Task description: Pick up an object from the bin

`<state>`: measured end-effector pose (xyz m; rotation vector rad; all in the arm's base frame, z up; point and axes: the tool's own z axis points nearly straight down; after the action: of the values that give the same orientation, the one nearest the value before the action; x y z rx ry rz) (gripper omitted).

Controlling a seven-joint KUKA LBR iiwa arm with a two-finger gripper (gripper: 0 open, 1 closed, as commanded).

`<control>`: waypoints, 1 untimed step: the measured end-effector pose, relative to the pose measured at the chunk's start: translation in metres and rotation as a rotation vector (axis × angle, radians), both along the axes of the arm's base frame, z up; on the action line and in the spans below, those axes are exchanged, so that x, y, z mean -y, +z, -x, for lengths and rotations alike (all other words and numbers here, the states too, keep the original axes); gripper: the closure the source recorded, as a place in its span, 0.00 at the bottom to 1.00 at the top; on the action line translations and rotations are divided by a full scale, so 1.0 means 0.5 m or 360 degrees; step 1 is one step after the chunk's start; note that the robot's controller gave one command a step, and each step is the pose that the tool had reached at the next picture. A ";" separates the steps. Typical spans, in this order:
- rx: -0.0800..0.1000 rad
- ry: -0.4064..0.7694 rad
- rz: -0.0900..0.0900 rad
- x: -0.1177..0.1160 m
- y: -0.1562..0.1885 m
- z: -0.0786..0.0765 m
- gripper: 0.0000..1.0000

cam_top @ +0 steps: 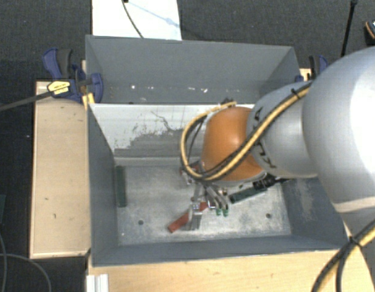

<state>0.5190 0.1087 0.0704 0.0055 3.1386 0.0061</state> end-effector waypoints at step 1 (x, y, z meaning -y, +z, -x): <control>-0.0001 -0.0013 0.0004 0.010 0.000 -0.001 1.00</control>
Offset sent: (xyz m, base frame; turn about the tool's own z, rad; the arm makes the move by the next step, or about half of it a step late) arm 0.0000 0.0000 0.0000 0.0000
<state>0.5195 0.1039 0.0704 0.0185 3.1391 0.0020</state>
